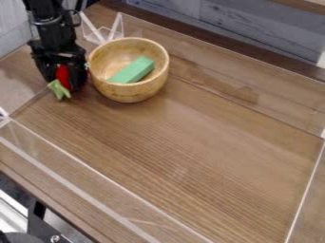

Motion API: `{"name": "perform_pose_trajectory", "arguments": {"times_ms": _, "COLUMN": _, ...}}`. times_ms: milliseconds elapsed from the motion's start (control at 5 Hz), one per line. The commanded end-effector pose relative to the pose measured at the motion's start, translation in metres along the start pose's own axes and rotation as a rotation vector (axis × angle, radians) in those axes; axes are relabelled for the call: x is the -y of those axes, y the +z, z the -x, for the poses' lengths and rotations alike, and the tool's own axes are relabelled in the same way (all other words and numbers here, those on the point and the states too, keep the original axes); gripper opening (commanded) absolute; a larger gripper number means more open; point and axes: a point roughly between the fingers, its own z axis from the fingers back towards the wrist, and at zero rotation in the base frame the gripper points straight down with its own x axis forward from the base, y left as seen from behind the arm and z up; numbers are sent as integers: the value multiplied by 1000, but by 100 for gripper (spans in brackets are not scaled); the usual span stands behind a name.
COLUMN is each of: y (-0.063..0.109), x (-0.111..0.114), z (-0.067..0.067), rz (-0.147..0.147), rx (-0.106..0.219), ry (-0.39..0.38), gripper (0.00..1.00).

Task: Move the red object to the left side of the table

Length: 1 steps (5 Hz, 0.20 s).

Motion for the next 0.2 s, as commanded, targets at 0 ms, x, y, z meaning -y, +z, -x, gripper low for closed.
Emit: {"name": "perform_pose_trajectory", "arguments": {"times_ms": 0, "y": 6, "x": -2, "z": -19, "rz": -29, "rx": 64, "ry": 10, "gripper": 100}}
